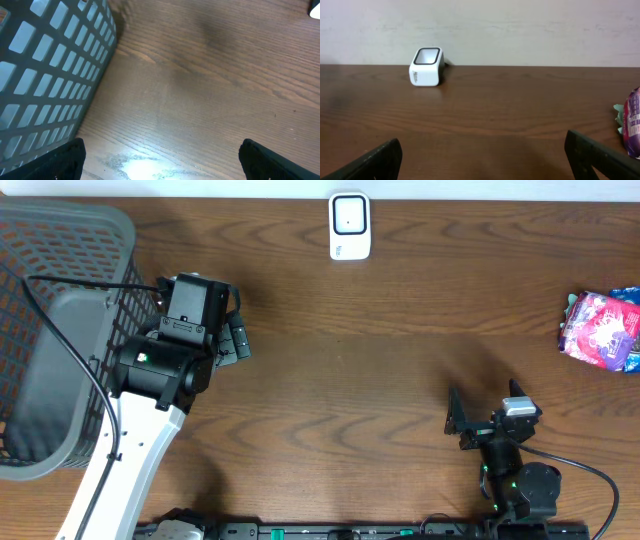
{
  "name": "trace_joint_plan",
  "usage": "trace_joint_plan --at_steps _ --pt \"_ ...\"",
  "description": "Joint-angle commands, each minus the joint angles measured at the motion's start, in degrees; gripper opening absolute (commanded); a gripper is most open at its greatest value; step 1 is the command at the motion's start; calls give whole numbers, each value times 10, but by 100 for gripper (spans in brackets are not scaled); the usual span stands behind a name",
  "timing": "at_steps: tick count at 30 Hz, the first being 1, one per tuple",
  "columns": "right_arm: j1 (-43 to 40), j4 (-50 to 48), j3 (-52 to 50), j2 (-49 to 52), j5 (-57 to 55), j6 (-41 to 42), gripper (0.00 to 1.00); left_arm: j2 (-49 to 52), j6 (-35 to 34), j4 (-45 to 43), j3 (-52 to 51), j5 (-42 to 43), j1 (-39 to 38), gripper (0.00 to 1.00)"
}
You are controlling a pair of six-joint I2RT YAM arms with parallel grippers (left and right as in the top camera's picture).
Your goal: Scan the item barcode
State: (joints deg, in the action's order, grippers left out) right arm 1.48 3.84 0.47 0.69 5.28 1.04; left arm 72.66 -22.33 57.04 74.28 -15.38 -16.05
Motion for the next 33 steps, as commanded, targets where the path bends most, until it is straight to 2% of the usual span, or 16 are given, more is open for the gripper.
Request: trace_joint_plan --at_steps 1,15,25,33 --pt "4 2 -2 -4 -7 8 99 2 -3 2 -1 -7 2 98" --pt "4 2 -2 -4 -7 8 99 2 -3 2 -1 -7 2 98" --pt "4 2 -2 -4 -7 8 99 -12 -3 37 -3 -1 3 98" --pt "4 2 -2 -4 -7 8 99 -75 -5 33 -76 29 3 98"
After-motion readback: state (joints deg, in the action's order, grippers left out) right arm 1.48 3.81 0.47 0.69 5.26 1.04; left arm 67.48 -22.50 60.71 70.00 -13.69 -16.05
